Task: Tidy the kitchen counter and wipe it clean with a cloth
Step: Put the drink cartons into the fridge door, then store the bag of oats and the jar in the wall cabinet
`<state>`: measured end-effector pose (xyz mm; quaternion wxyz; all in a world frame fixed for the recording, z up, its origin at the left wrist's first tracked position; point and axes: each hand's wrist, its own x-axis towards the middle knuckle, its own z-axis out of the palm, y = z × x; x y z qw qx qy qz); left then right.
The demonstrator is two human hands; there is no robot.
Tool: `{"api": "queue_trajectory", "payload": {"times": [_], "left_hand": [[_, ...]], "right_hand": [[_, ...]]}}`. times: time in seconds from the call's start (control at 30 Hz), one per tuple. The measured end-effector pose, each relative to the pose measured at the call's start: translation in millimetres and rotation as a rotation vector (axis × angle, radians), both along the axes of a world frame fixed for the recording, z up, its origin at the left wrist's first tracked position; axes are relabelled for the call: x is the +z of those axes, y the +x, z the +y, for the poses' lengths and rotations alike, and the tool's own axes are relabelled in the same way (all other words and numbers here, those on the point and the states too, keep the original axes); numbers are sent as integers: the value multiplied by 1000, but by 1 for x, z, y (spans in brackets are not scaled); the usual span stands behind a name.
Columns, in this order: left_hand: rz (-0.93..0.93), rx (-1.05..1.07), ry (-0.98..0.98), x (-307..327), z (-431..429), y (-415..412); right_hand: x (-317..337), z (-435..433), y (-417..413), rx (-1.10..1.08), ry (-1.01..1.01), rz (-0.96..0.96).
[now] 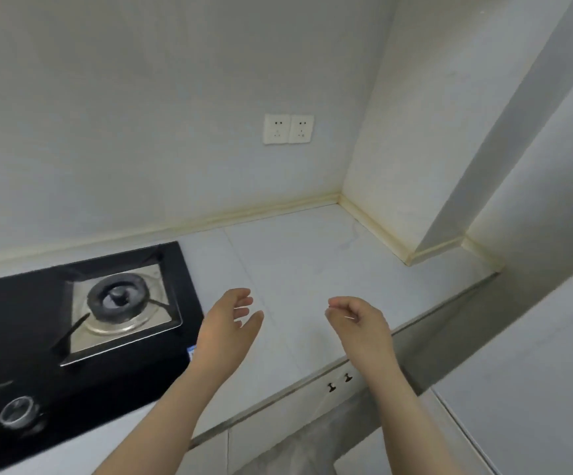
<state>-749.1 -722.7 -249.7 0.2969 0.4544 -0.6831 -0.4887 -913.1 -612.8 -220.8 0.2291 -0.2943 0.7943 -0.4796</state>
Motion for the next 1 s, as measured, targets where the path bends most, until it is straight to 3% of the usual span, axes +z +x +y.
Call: {"api": "queue_trajectory", "payload": {"times": [0.33,0.6,0.77,1.0], "left_hand": [[-49,591,108,-17,-30,170],[-21,1125,145,-19,-8,247],[-32,1377,127,-22,31,278],[-46,1618,66,-13,113,325]], "right_hand": [[-16,-155,131,659,97,57],[-24,-237,240,1165,166,29],[-33,-243,312,1446,148,29],[-30,-185,409,1741,131,-40]]}}
